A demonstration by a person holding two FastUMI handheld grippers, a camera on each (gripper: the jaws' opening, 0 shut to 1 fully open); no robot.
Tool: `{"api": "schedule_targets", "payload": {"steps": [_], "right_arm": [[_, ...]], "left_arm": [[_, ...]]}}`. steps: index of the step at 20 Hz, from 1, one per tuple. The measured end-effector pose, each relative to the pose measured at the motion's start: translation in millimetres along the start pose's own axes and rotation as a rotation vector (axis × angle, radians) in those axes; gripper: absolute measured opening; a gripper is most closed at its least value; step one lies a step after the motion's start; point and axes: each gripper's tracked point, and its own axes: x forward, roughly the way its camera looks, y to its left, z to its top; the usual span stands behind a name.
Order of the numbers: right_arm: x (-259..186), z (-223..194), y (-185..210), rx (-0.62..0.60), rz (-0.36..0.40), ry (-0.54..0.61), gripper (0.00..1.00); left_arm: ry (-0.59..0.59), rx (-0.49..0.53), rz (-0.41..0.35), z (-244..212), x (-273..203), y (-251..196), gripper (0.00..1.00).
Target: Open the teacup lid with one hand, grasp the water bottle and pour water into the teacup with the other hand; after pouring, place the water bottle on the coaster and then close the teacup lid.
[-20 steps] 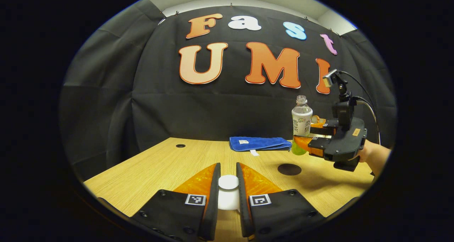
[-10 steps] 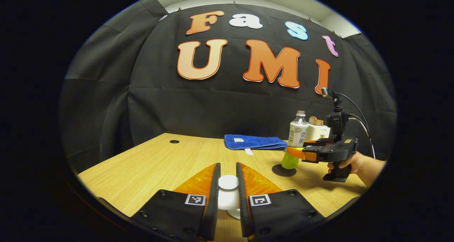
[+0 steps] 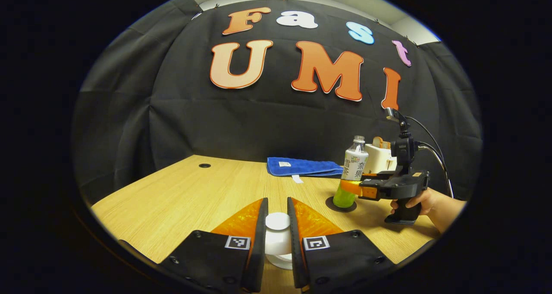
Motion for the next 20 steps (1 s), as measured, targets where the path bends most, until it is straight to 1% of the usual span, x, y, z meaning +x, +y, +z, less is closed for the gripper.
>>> {"api": "schedule_targets", "payload": {"steps": [2, 4, 7, 9, 13, 14, 16, 17, 18, 20], "right_arm": [[1, -6, -1, 0.018, 0.001, 0.023, 0.69], [-1, -9, 0, 0.031, 0.014, 0.037, 0.70], [-9, -4, -4, 0.031, 0.009, 0.025, 0.74], [-17, 0, -6, 0.030, 0.009, 0.014, 0.83], [-45, 8, -9, 0.042, 0.014, -0.019, 0.89], [-52, 12, -10, 0.042, 0.012, -0.030, 0.89], [-66, 17, -14, 0.038, 0.005, -0.051, 0.90], [-73, 21, -16, 0.036, 0.001, -0.064, 0.90], [-80, 24, -18, 0.034, -0.002, -0.077, 0.90], [-91, 29, -23, 0.032, -0.012, -0.103, 0.90]], "left_arm": [[0.018, 0.005, -0.014, -7, 3, -6, 0.29], [0.035, 0.021, -0.022, -16, 8, -11, 0.30], [0.059, 0.030, -0.038, -29, 12, -19, 0.31], [0.069, 0.035, -0.045, -33, 14, -22, 0.31], [0.105, 0.034, -0.045, -47, 20, -22, 0.30], [0.110, 0.035, -0.047, -48, 20, -23, 0.31], [0.118, 0.053, -0.045, -51, 20, -25, 0.29], [0.115, 0.066, -0.040, -52, 20, -26, 0.31], [0.109, 0.080, -0.038, -51, 21, -26, 0.29], [0.106, 0.093, -0.035, -51, 21, -25, 0.34]]}}
